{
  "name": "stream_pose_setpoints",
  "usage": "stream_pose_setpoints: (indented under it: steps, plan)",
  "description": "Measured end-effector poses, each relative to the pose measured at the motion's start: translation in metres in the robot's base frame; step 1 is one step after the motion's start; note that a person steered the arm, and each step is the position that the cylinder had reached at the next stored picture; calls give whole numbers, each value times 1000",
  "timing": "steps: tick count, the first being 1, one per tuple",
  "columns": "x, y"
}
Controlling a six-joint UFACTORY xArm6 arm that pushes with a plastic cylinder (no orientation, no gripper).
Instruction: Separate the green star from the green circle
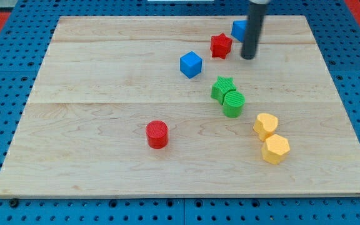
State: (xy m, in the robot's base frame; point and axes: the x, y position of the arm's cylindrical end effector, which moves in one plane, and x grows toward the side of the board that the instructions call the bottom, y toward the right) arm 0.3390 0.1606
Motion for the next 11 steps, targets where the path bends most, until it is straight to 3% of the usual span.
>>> stream_pose_setpoints:
  steps: [1, 2, 3, 4, 5, 6, 7, 8, 9, 10, 11]
  plan:
    - [79, -11]
    - [82, -53]
    - [51, -124]
    - [58, -126]
    - [105, -77]
    - [138, -69]
    - [138, -75]
    - [143, -94]
    - [224, -105]
    - [239, -166]
    - [214, -188]
